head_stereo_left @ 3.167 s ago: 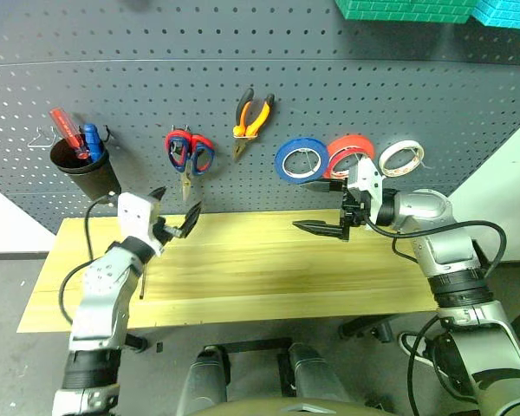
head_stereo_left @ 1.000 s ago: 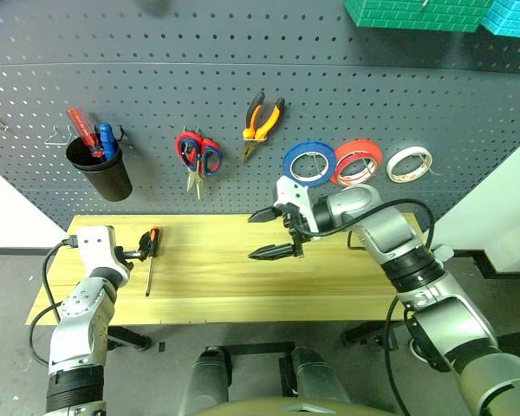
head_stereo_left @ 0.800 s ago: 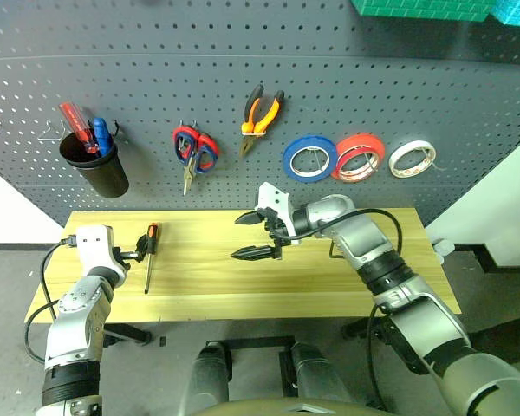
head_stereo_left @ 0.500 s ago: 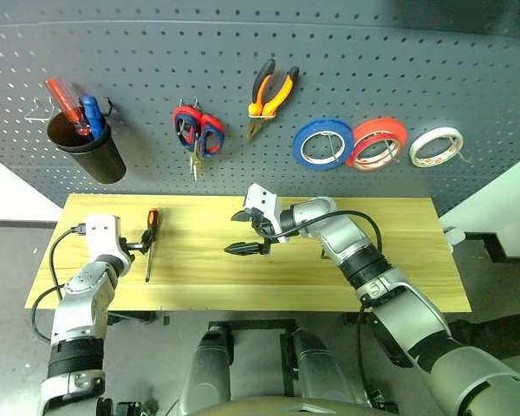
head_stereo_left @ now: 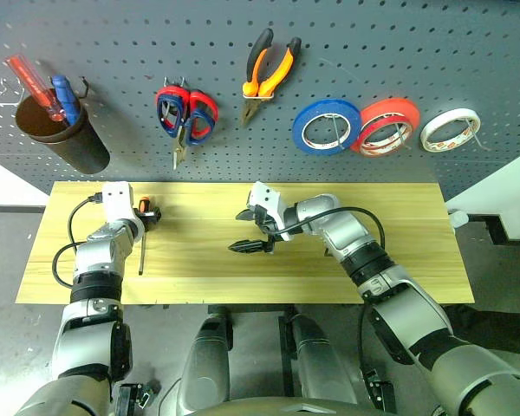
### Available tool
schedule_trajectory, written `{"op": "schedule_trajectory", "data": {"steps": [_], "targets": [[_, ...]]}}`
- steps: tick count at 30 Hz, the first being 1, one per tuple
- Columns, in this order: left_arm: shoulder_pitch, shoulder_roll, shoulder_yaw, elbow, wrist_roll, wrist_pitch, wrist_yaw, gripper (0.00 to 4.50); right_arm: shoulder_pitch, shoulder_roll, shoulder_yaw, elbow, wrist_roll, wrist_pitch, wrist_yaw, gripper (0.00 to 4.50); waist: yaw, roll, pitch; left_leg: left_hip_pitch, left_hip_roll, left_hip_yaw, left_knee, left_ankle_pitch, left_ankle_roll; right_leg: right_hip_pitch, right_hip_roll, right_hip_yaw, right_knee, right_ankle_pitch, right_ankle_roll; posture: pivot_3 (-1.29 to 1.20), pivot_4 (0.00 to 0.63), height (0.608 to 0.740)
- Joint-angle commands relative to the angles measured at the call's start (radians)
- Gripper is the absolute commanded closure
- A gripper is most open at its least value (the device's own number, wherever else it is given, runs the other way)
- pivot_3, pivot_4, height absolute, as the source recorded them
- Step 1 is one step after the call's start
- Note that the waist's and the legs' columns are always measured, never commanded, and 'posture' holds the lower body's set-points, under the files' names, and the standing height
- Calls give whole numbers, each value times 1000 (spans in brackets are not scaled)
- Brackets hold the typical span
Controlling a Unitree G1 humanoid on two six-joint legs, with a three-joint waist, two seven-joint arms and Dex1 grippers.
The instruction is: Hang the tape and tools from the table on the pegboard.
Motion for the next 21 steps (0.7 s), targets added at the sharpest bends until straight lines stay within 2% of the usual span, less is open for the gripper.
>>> {"op": "schedule_trajectory", "data": {"steps": [1,8,9,13,21], "targets": [[-23,6,2,53,15,95,48,14,-6,6,-19,-16,-2,0,-5,0,1,0,0,-2,0,-2,1,0,0,-1,0,-2,1,0,0,241,418,740],[-29,-6,13,31,-2,241,82,14,-5,-4,-31,-11,-5,-4,-15,0,-3,0,0,-1,-1,-2,1,0,-1,0,0,-2,1,0,0,224,408,740],[-25,-11,21,24,-10,269,83,191,-5,-6,-33,-10,-6,-7,-16,0,-3,0,0,-1,-1,-2,1,0,-1,0,0,-2,1,0,0,223,407,740],[5,-45,90,-49,-54,394,129,1232,-8,-8,-44,4,-15,-22,-24,0,-3,0,0,0,-1,-2,1,1,-2,0,0,-2,1,0,0,217,395,740],[36,-49,101,-116,-39,404,135,3862,-25,17,-71,42,-18,-47,-57,0,-4,1,0,1,-1,-2,0,3,-5,1,0,-2,0,0,0,208,382,740]]}}
